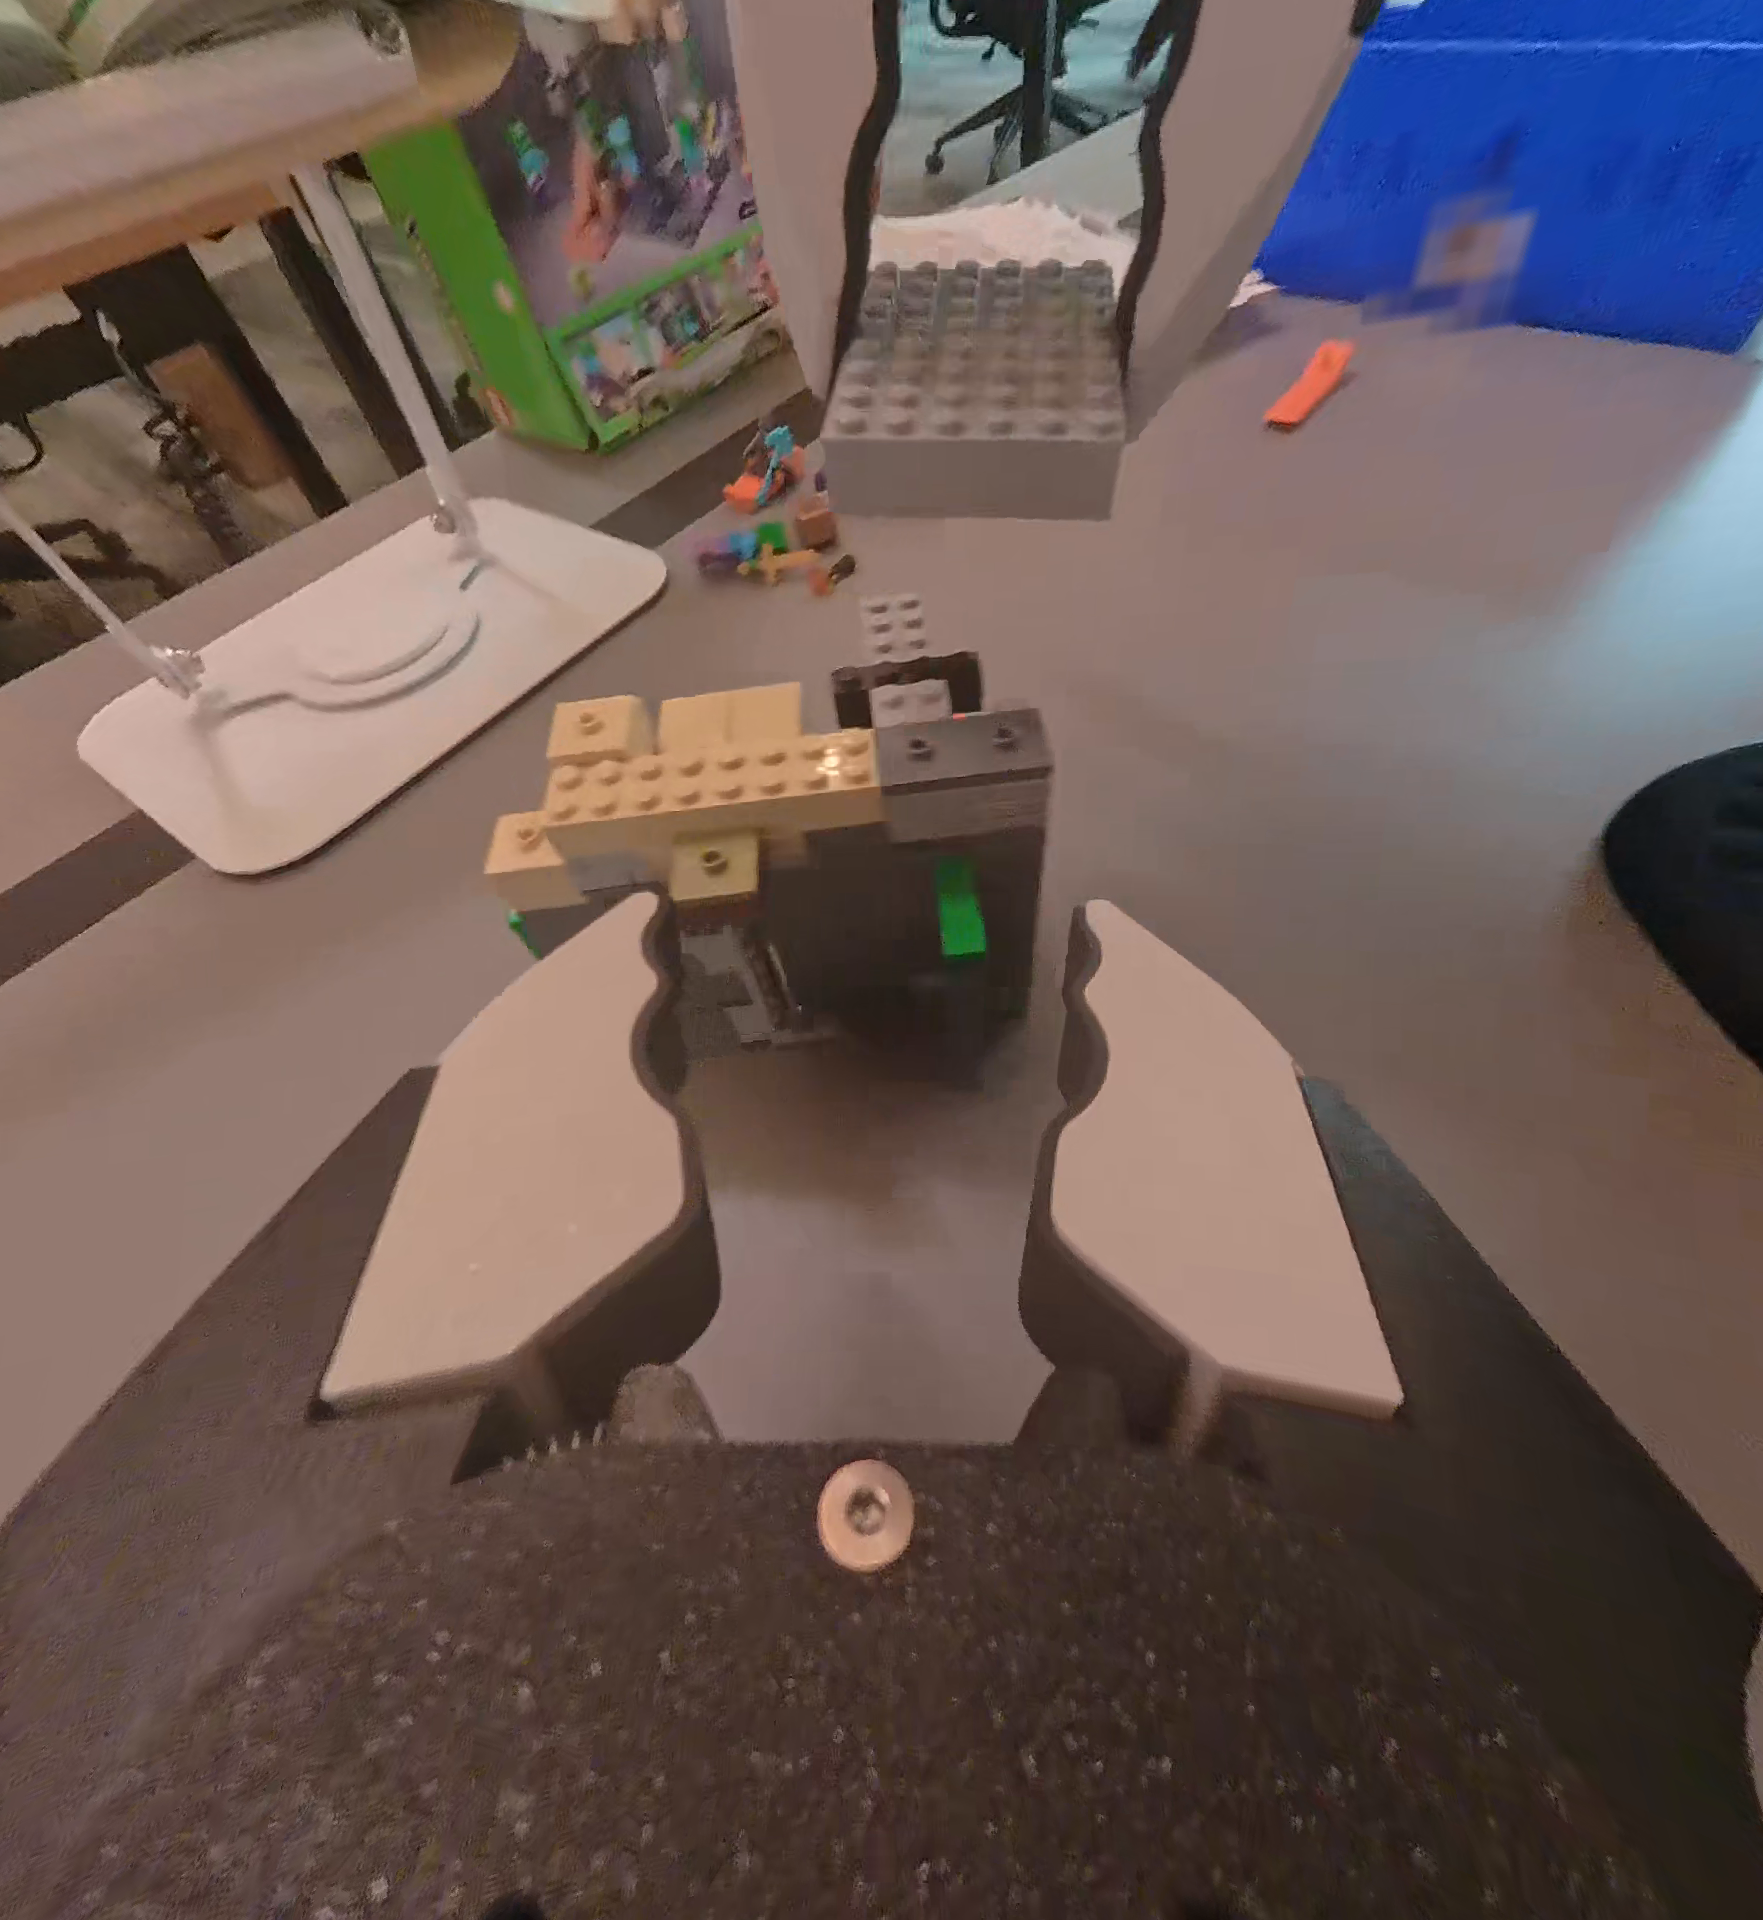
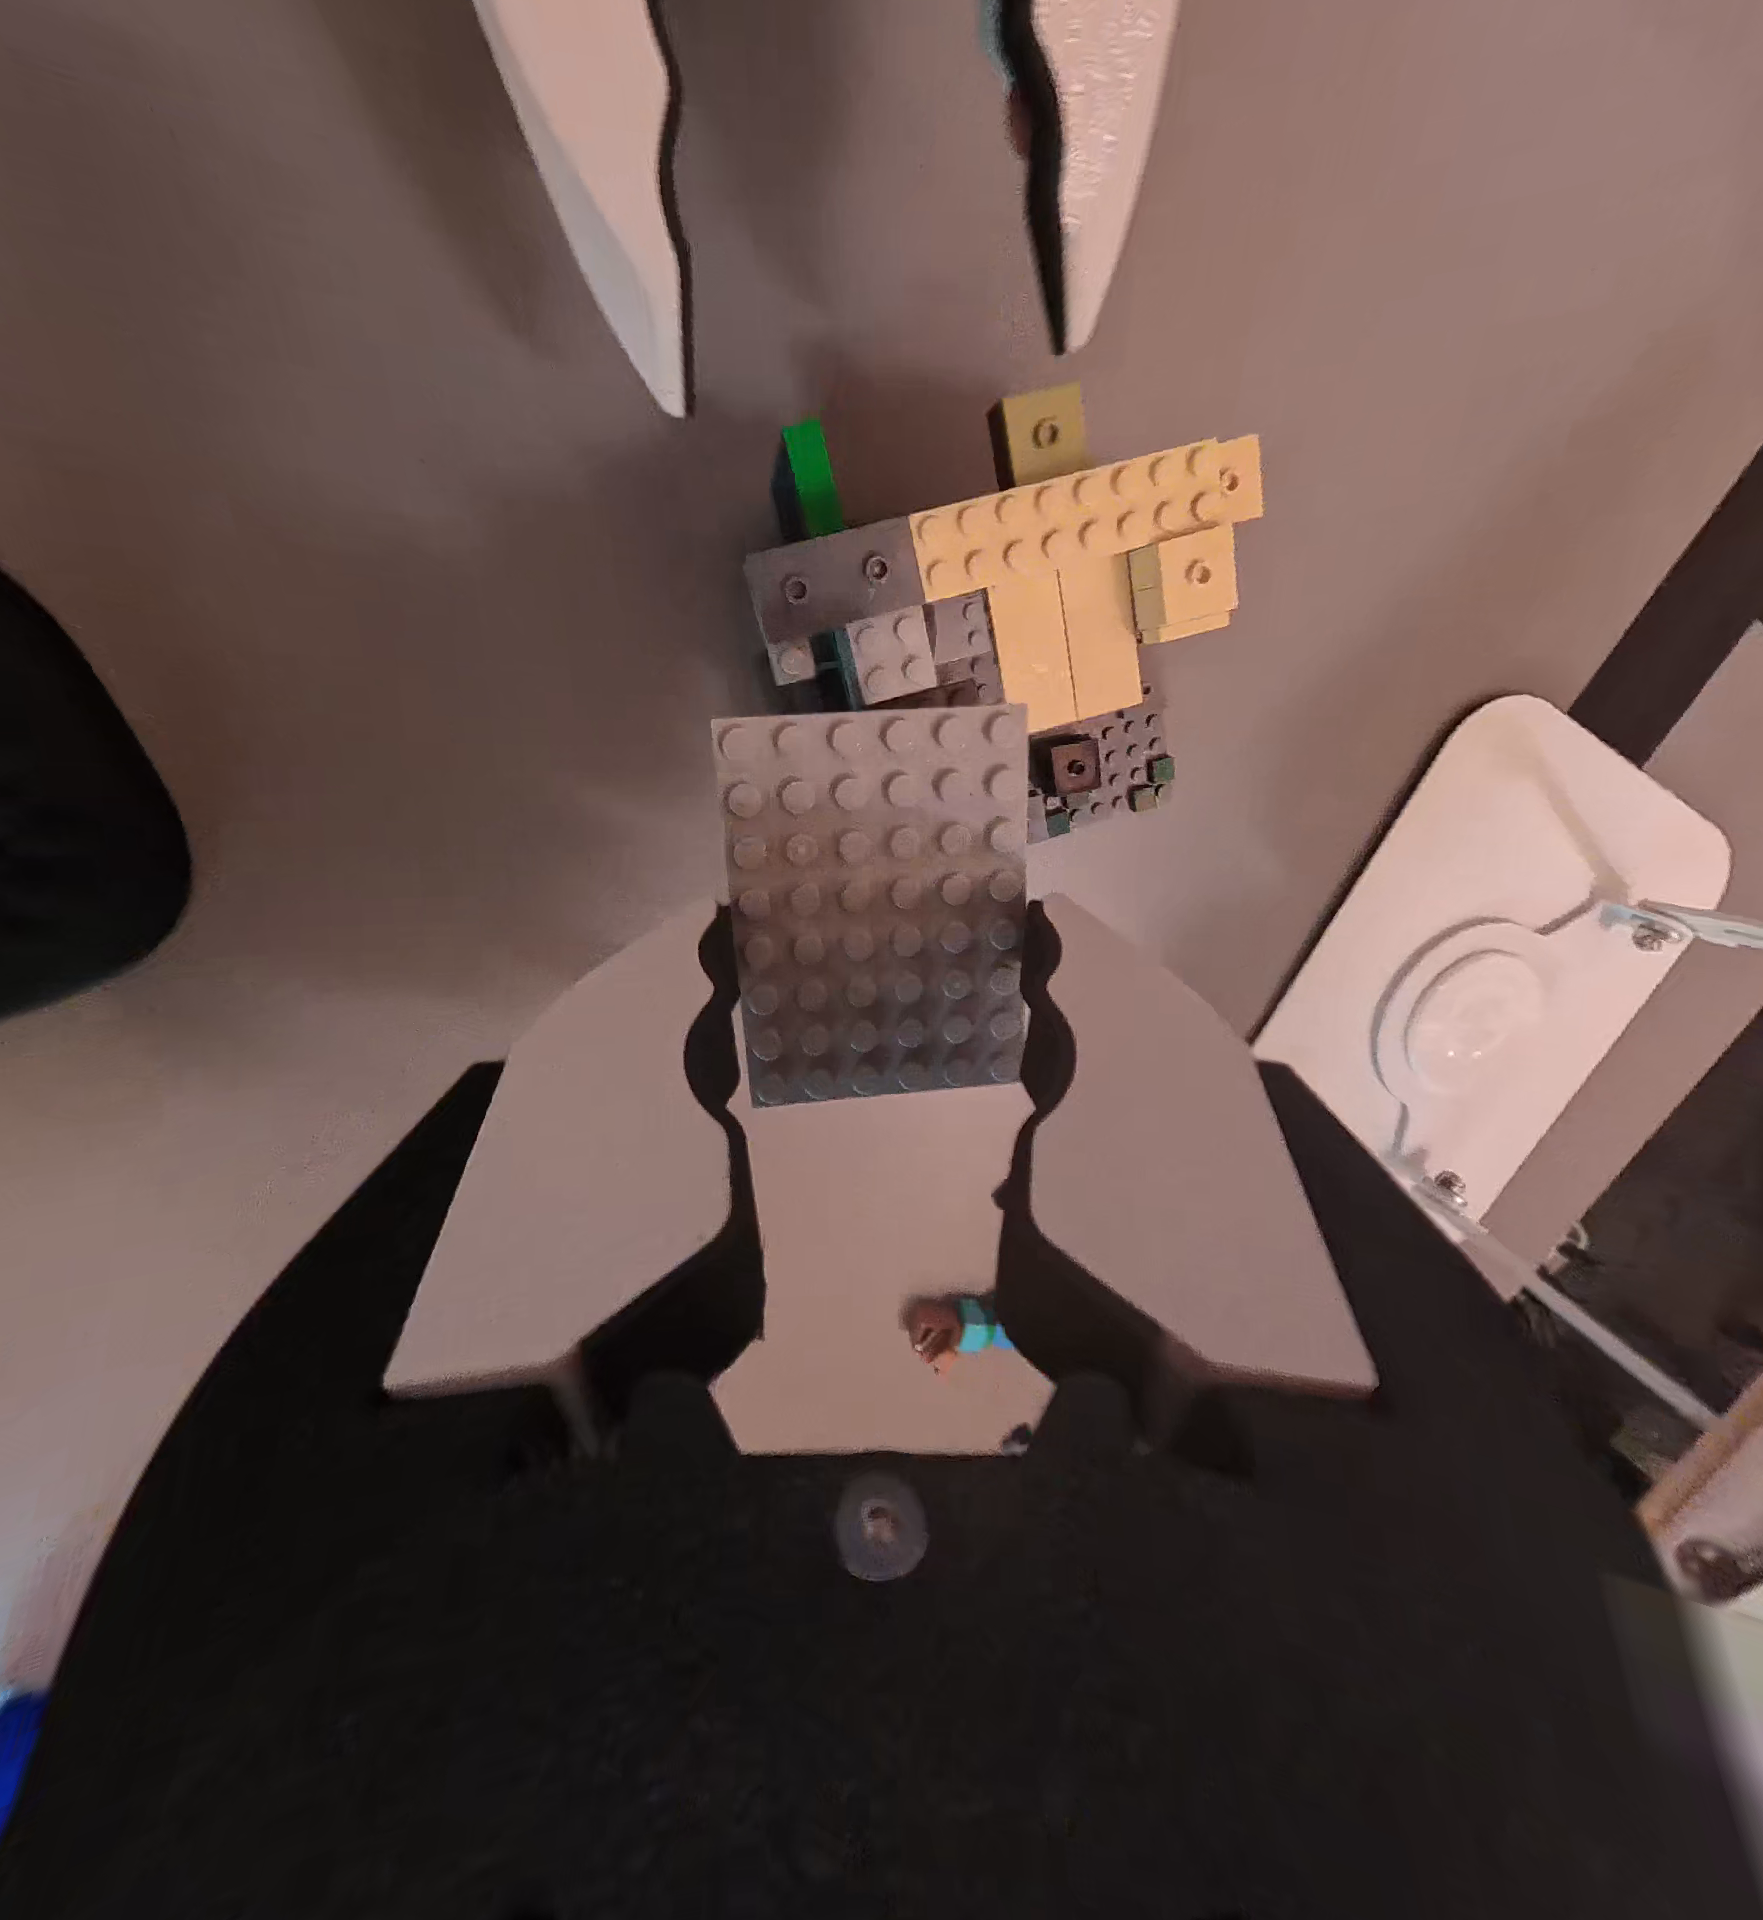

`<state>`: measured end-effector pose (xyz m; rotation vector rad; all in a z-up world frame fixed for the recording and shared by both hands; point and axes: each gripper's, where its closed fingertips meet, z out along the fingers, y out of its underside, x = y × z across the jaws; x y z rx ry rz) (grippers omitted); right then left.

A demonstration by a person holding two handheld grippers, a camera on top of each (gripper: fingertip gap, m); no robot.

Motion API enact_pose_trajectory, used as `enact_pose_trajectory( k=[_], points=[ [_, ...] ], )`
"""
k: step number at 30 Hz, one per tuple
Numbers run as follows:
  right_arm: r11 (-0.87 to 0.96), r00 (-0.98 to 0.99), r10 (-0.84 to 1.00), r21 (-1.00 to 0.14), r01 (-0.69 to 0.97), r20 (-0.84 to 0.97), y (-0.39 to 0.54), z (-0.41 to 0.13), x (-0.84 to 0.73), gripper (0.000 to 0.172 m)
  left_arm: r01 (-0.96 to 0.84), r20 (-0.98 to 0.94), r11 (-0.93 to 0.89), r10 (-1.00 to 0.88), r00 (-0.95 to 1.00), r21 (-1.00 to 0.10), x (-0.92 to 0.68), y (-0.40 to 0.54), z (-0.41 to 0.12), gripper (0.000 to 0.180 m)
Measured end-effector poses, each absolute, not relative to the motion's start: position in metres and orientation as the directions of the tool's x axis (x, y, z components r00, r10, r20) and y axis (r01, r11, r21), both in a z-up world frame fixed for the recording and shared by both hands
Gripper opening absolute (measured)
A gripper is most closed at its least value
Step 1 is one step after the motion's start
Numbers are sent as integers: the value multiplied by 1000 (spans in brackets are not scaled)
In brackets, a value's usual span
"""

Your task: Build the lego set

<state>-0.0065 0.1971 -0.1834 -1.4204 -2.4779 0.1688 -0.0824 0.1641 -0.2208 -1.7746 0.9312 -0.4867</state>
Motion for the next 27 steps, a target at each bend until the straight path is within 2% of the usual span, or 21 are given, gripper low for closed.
enact_pose_trajectory(
  k=[3,16,27],
  points=[
    [550,-530,835,-206,809,150,199,-194,-15,52,-360,-85,-183,-785,614,-915,-81,174,-222,70],
    [608,-600,793,-203,768,104,203,-219,-29,52,-376,-109,-148,-805,583,-915,-76,179,-228,66],
    [654,-643,757,-142,743,117,205,-221,-29,52,-411,-221,-10,-831,510,-911,-63,169,-197,57]
  ],
)
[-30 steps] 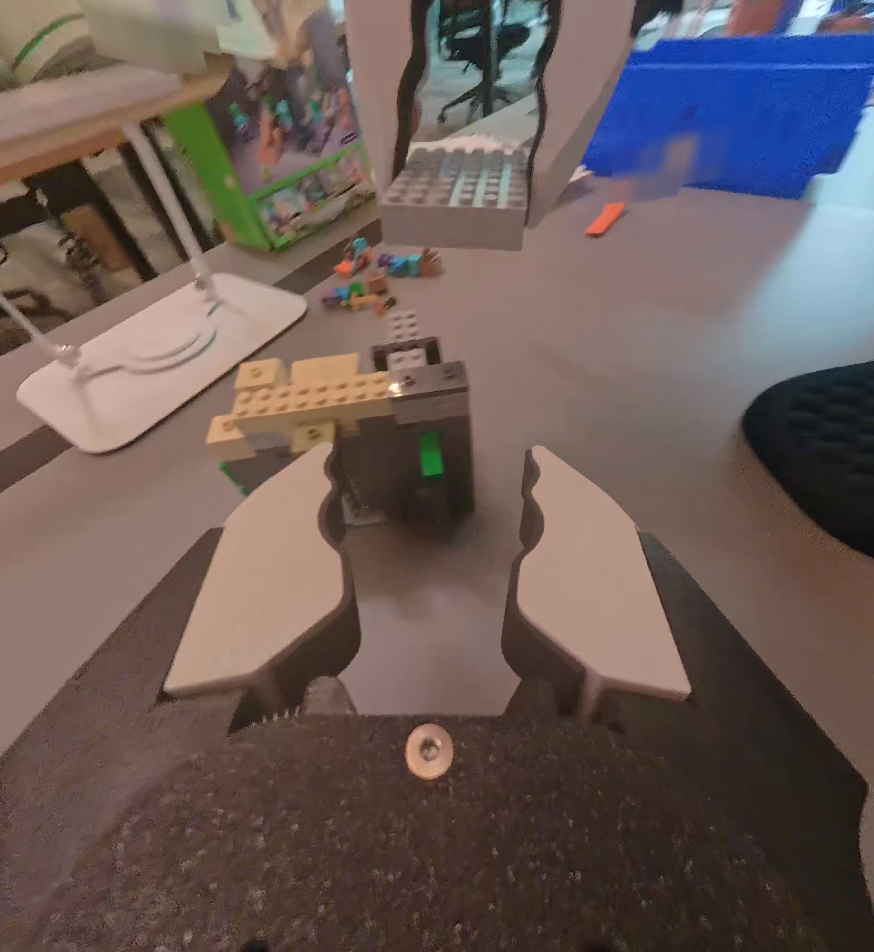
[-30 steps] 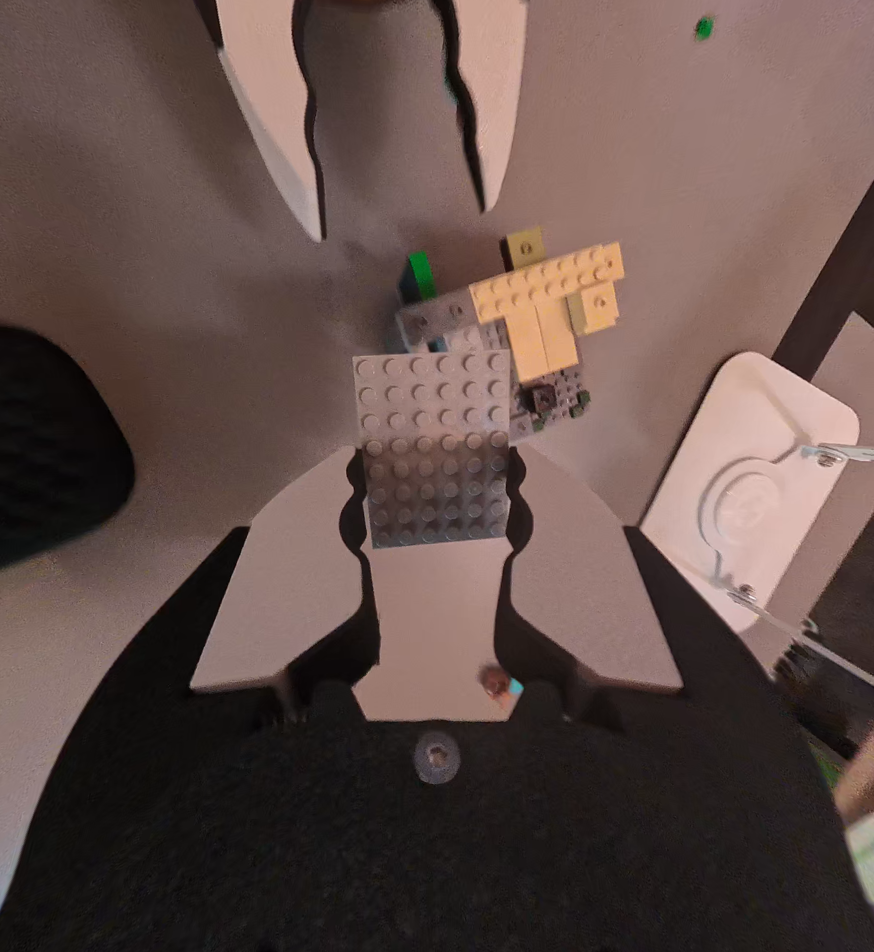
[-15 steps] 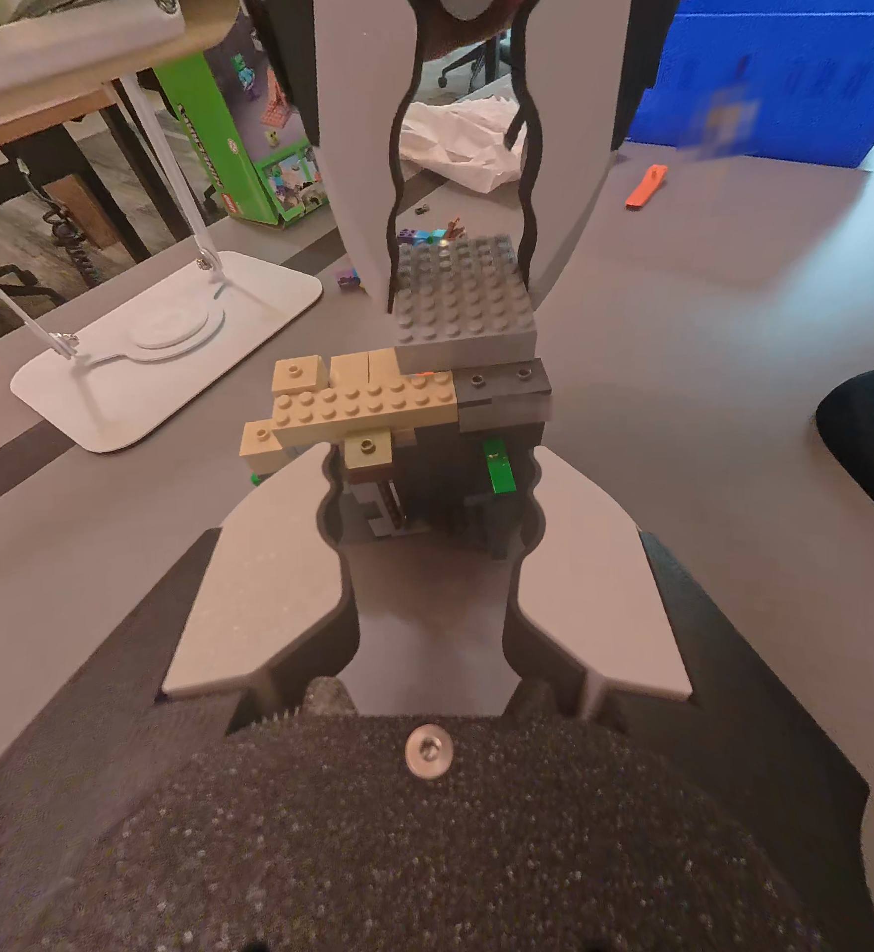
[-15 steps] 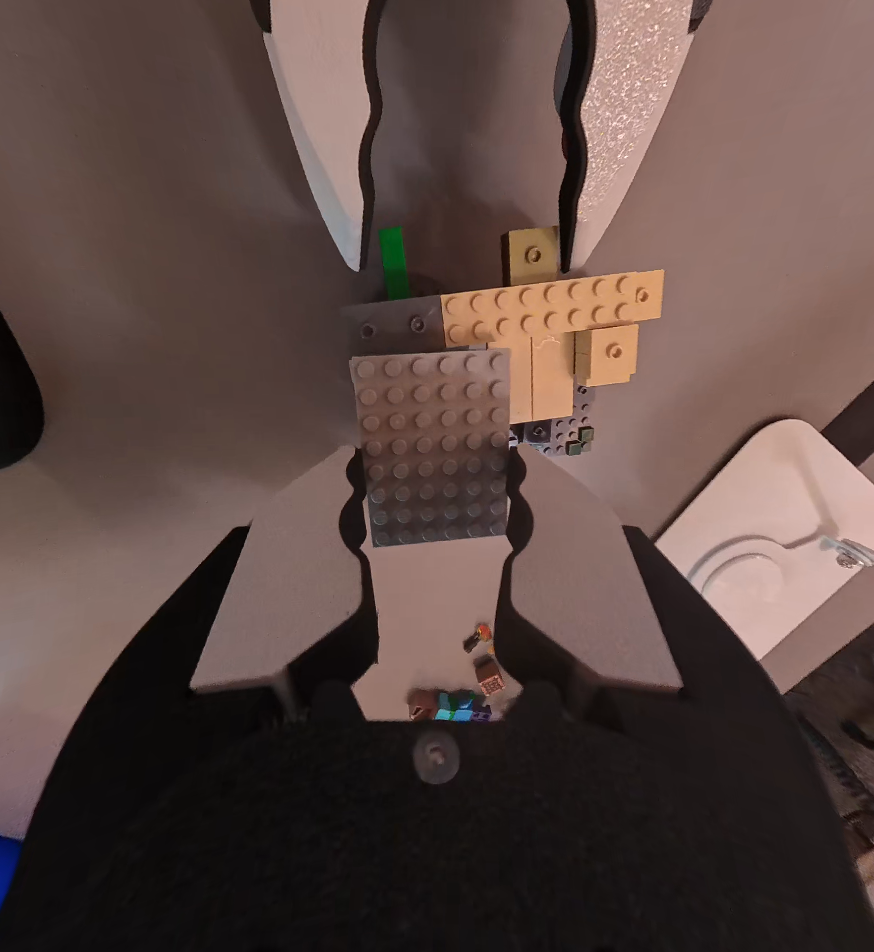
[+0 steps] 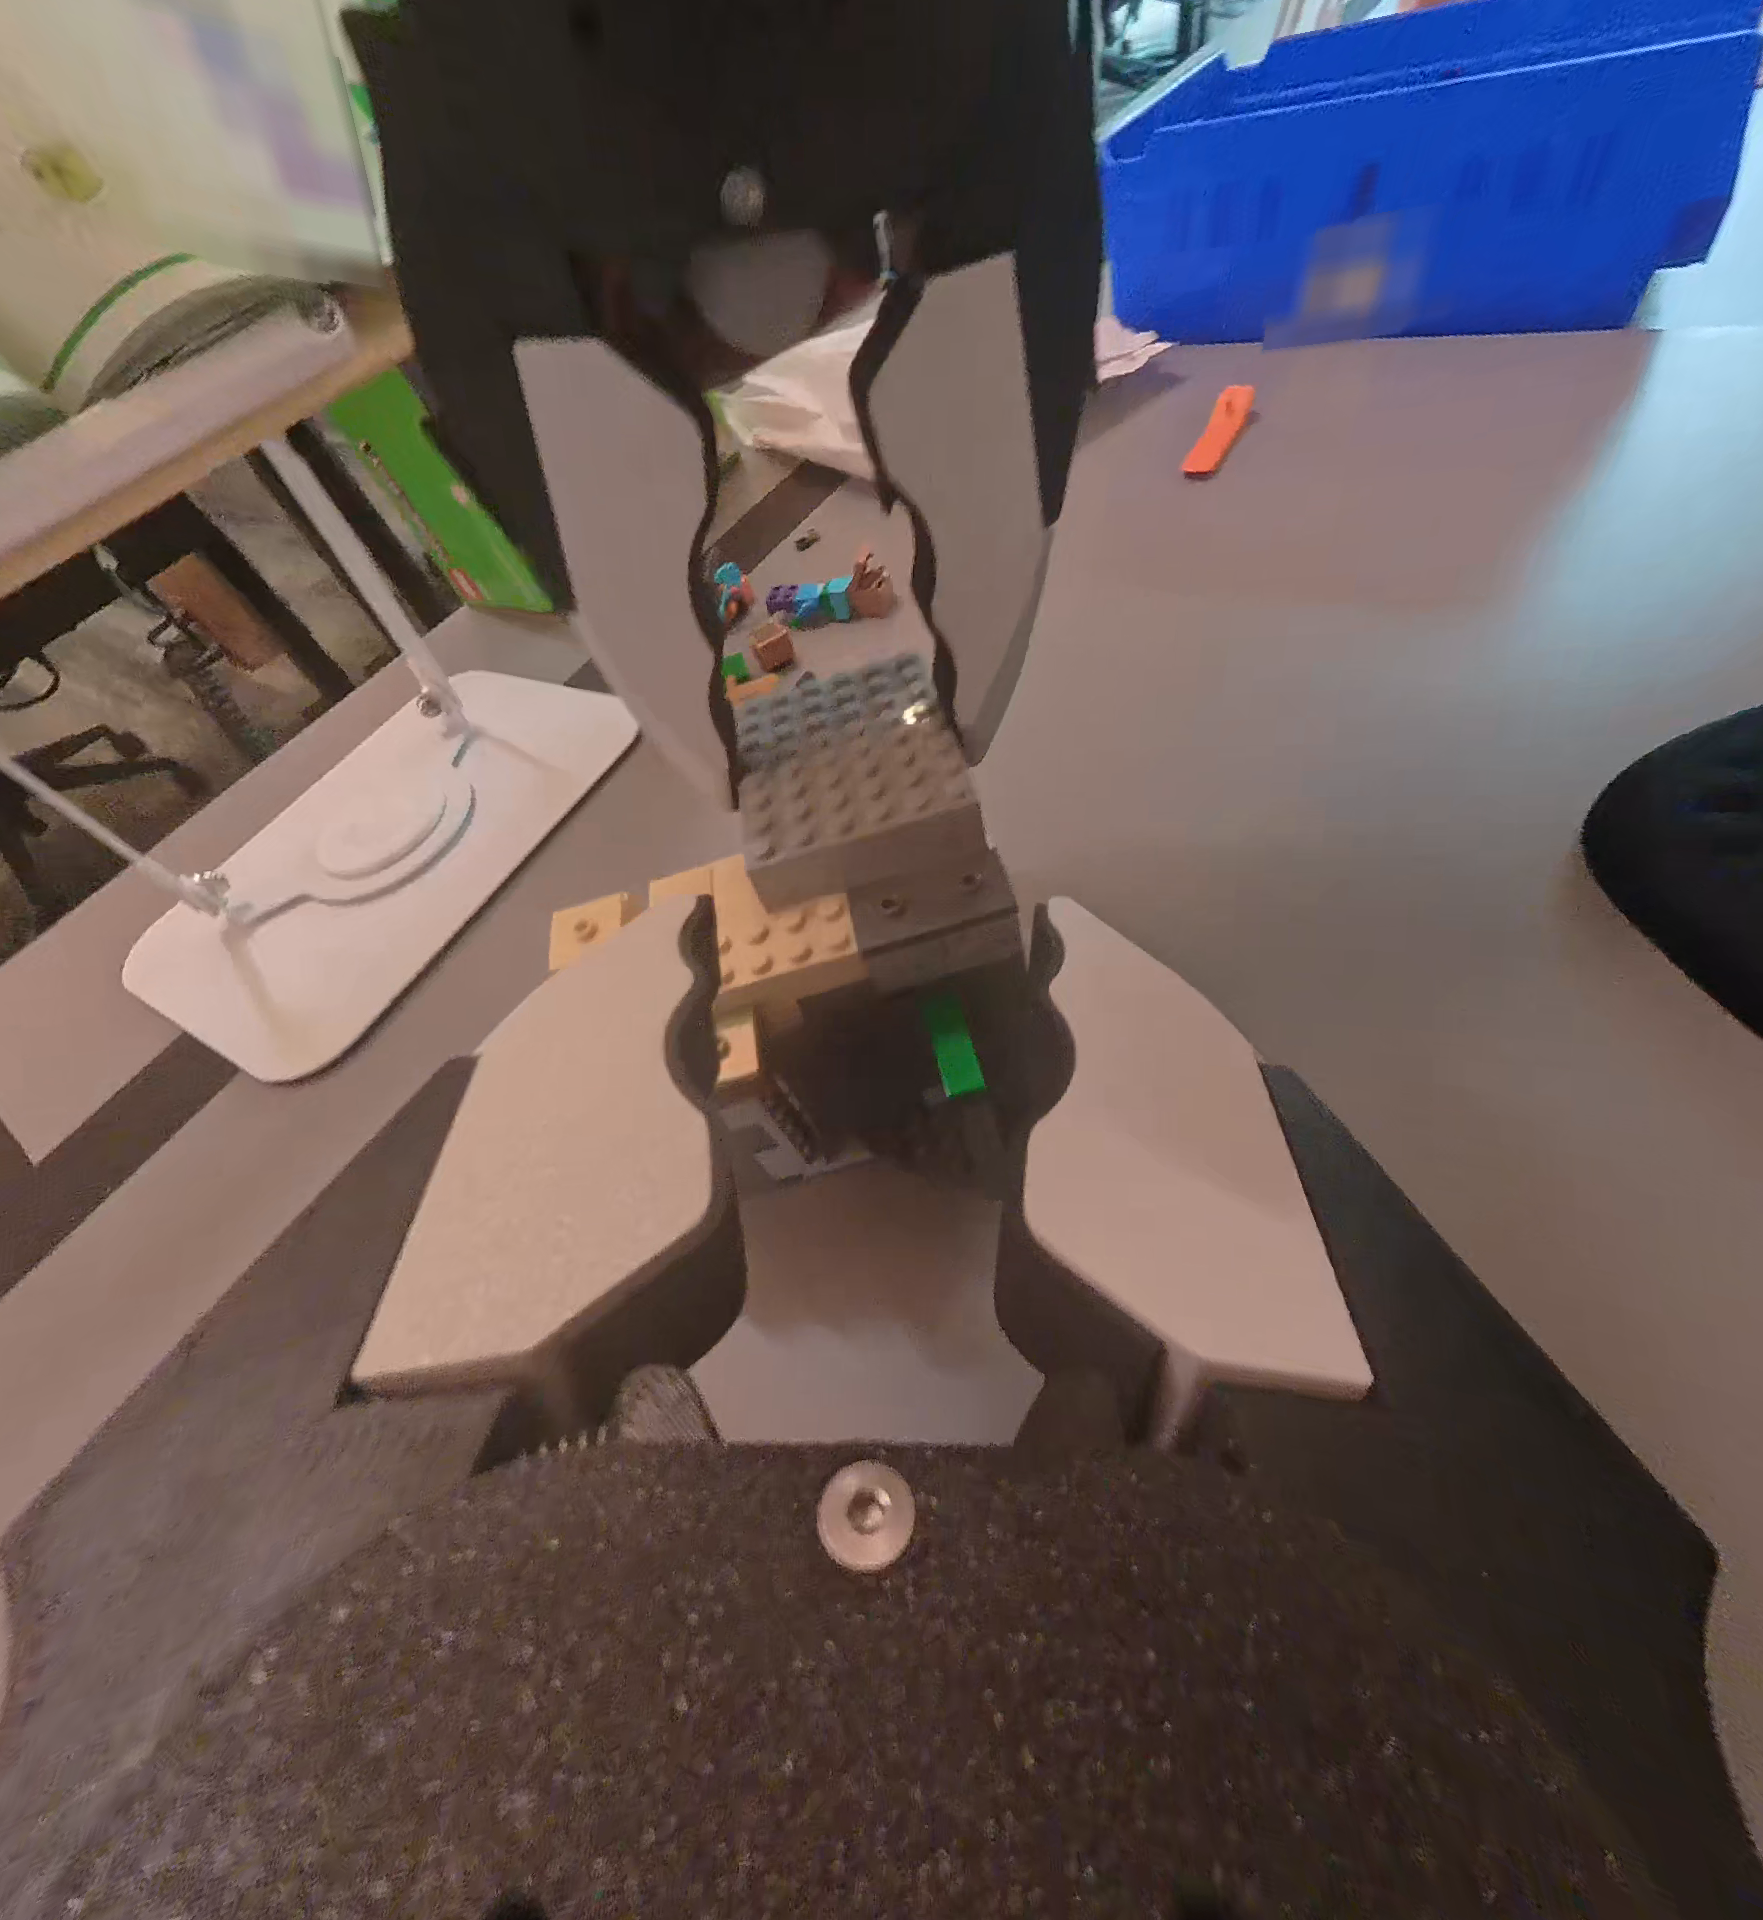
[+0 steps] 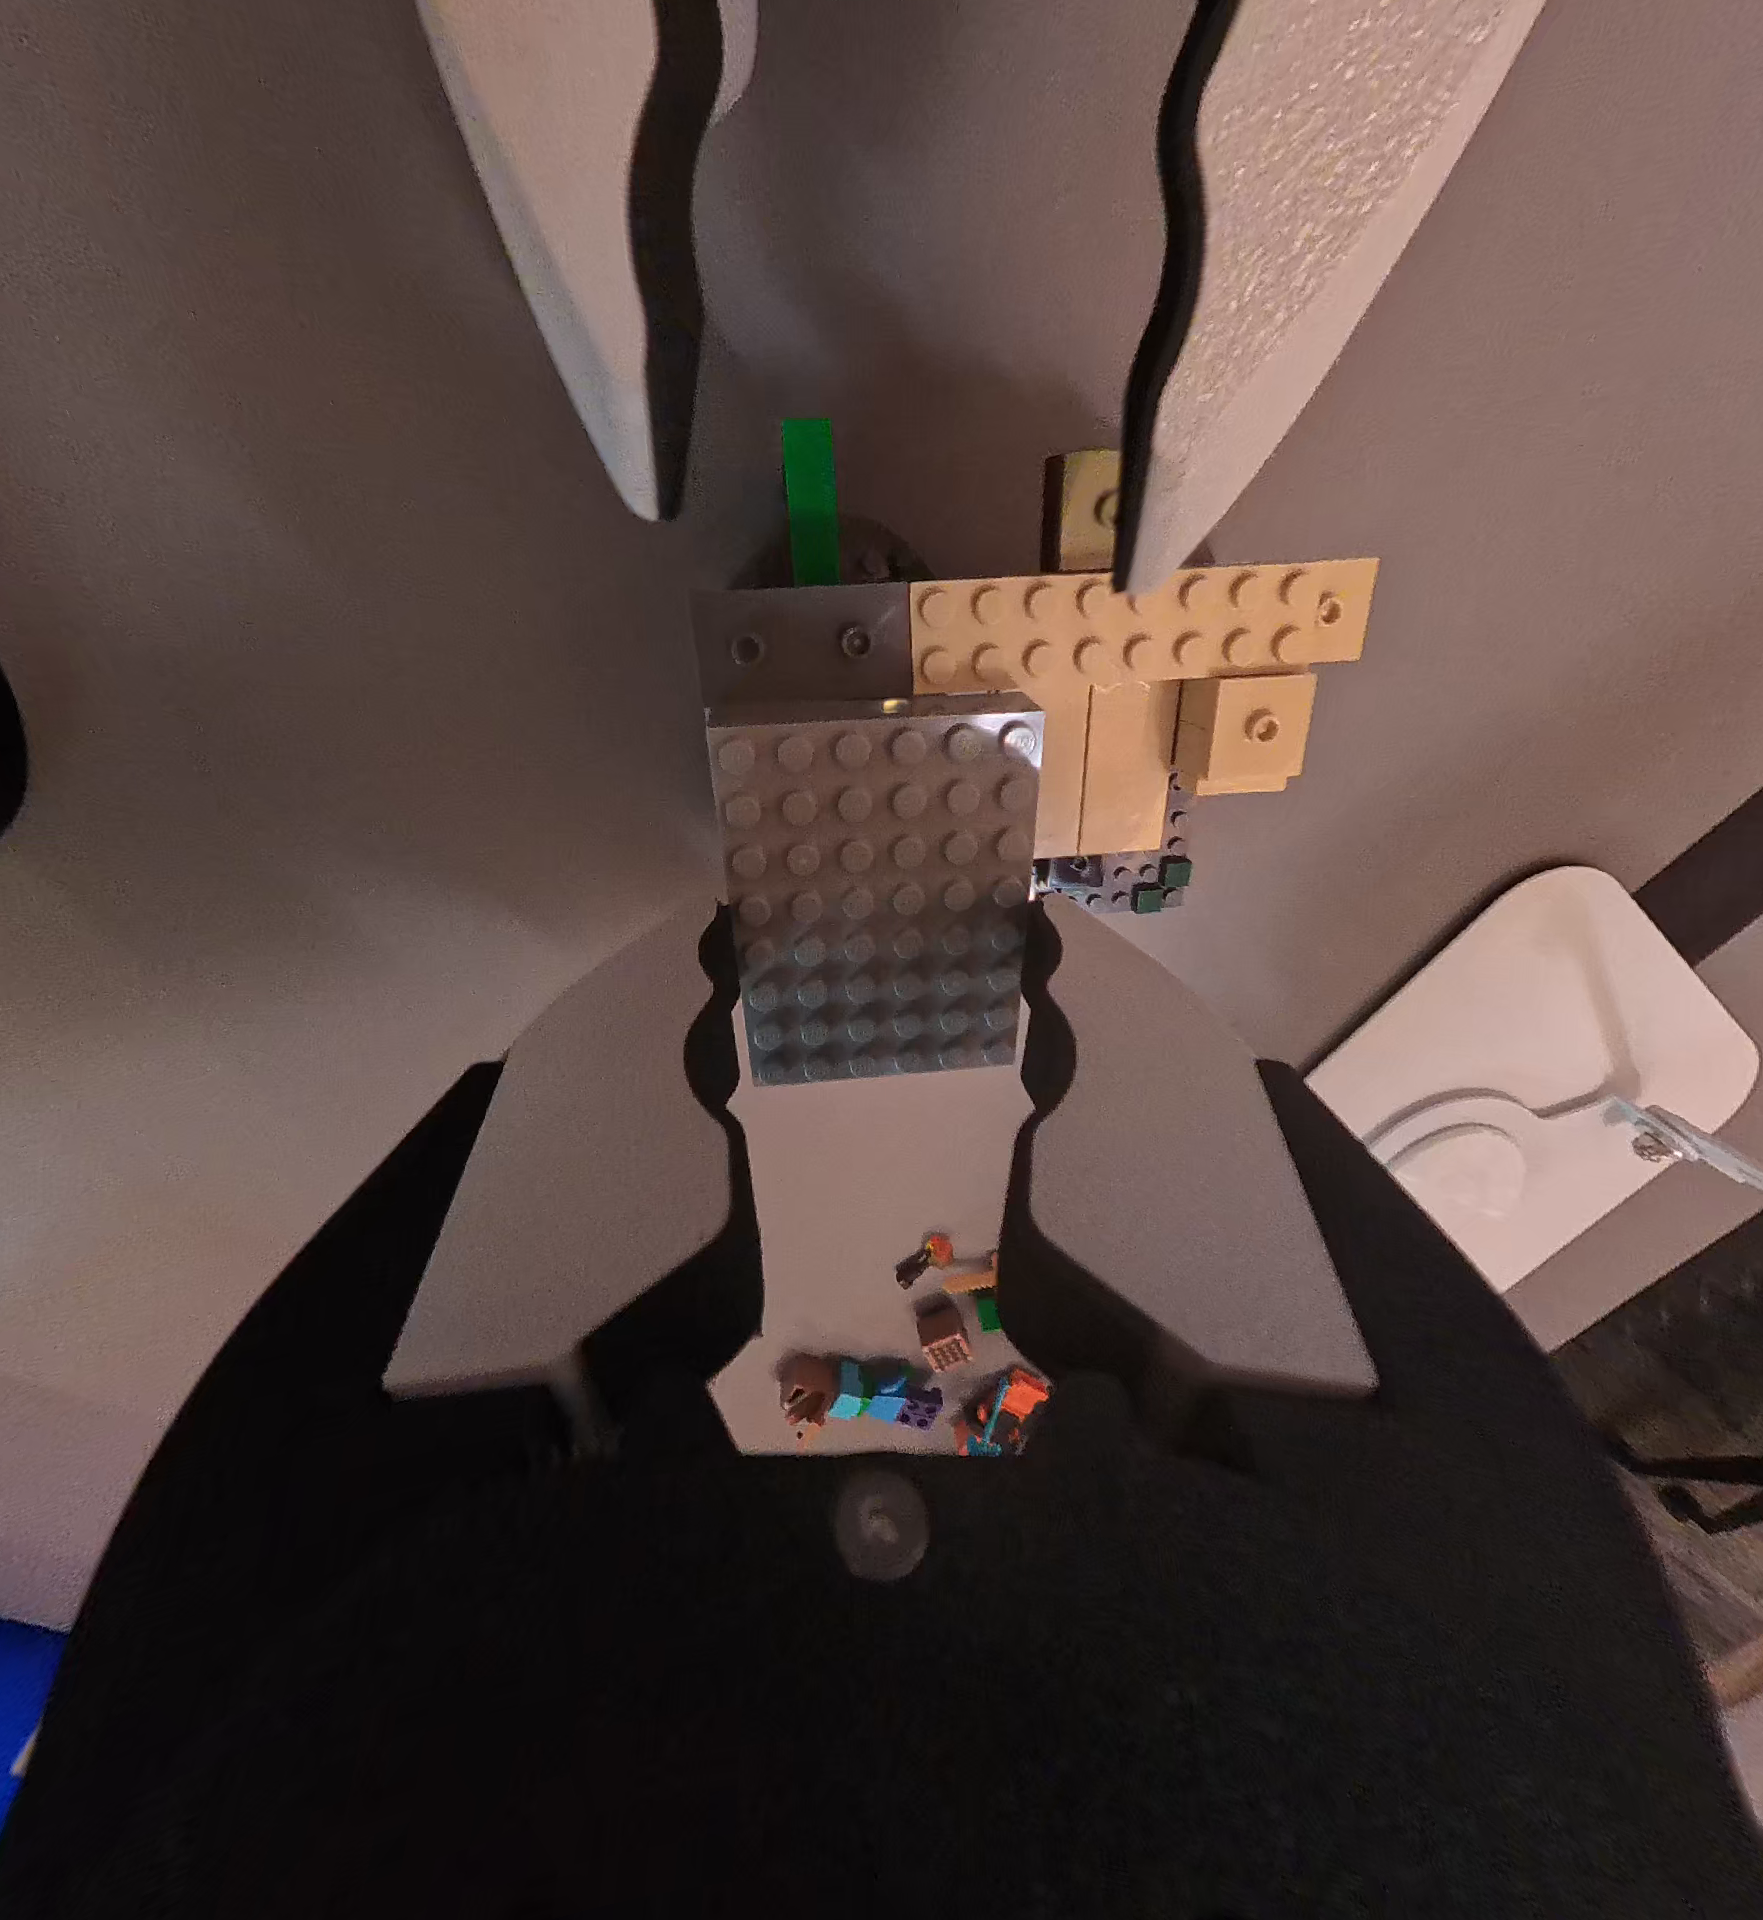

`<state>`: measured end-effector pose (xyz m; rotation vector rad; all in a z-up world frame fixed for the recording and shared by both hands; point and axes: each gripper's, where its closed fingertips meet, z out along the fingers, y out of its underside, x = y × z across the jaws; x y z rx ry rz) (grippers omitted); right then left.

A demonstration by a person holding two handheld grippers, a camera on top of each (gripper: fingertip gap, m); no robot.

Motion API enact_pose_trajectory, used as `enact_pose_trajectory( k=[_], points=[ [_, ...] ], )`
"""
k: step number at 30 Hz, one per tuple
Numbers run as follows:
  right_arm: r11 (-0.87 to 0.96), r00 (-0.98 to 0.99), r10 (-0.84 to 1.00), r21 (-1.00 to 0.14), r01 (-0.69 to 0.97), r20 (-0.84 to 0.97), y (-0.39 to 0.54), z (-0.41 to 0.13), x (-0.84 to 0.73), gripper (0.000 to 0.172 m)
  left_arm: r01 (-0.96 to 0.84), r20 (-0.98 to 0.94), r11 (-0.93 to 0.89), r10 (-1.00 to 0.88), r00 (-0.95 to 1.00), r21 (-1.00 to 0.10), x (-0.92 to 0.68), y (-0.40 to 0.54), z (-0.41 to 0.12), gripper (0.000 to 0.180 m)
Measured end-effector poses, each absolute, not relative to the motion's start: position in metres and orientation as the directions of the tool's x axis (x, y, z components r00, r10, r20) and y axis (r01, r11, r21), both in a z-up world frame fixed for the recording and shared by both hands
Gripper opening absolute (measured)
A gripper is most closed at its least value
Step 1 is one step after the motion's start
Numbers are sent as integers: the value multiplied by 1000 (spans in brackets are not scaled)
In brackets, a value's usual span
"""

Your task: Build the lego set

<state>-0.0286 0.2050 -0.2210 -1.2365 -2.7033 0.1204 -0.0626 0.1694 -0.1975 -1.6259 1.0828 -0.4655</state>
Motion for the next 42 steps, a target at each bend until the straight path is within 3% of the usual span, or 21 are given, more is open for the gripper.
enact_pose_trajectory(
  k=[13,27,30,37,42],
  points=[
    [671,-662,741,-80,737,114,206,-222,-29,53,-515,-274,55,-891,361,-856,-40,170,-206,57],
    [640,-631,767,-65,766,116,206,-220,-27,52,-570,-325,74,-877,353,-818,-40,173,-213,60],
    [585,-573,810,-111,803,123,207,-215,-25,54,-585,-386,120,-852,354,-802,-41,173,-211,50],
    [493,-461,869,-255,832,179,206,-216,-16,54,-605,-403,131,-850,339,-785,-40,172,-212,52],
    [252,-225,968,-477,842,114,200,-197,-15,57,-618,-420,140,-843,335,-774,-40,171,-212,53]
  ],
)
